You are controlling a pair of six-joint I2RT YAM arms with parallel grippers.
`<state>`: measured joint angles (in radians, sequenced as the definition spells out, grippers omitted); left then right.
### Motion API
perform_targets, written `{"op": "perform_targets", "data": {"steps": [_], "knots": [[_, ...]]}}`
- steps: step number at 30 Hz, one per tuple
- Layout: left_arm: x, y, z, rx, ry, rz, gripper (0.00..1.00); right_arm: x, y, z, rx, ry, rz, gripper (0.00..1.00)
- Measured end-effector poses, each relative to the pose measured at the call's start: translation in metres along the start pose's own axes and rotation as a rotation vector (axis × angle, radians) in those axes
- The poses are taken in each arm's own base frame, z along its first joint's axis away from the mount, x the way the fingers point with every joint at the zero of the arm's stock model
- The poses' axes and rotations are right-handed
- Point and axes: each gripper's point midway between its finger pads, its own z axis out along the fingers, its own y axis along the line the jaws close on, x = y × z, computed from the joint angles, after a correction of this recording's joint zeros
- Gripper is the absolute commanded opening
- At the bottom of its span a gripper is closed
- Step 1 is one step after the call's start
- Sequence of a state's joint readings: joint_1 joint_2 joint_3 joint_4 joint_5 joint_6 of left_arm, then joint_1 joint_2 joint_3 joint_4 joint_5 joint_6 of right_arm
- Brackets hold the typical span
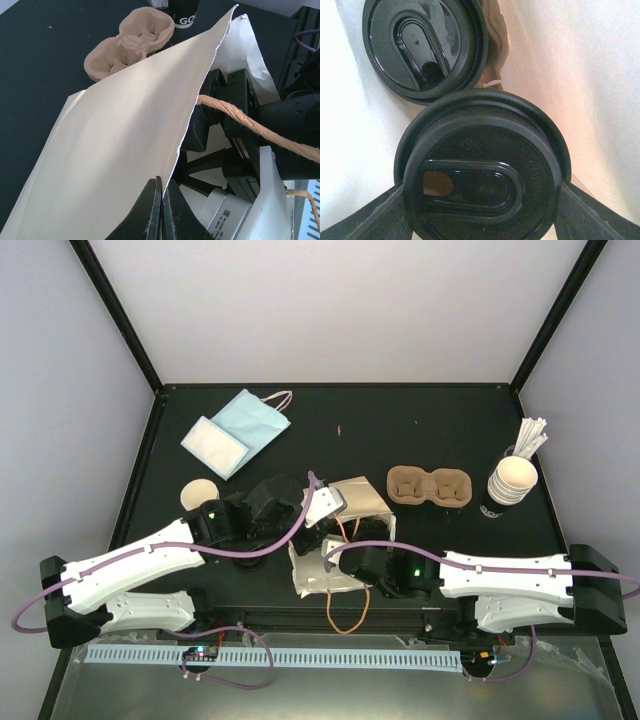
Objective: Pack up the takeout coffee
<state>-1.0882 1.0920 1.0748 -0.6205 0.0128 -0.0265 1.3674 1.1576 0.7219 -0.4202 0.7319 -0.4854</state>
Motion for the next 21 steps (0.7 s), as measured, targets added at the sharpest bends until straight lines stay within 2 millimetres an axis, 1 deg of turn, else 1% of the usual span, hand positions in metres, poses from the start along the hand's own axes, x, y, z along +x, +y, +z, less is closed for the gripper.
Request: {"op": "perform_targets", "data": {"steps": [7,10,17,21], "knots": [[-0.002,0.002,-0.004,-0.01,0.004,-0.008,0.02,0.011,0.004,0.002,0.007,0.032,0.006,0.57],[-0.004,0.001,-0.007,-0.01,0.004,-0.016,0.02,0.013,0.004,0.004,0.012,0.043,0.018,0.56],[-0.007,0.001,-0.01,-0.007,0.005,-0.037,0.01,0.019,-0.007,0.008,0.033,0.058,0.095,0.56],[-0.006,-0.002,-0.011,0.011,0.013,-0.054,0.02,0.018,-0.007,0.008,0.034,0.05,0.108,0.56]]}}
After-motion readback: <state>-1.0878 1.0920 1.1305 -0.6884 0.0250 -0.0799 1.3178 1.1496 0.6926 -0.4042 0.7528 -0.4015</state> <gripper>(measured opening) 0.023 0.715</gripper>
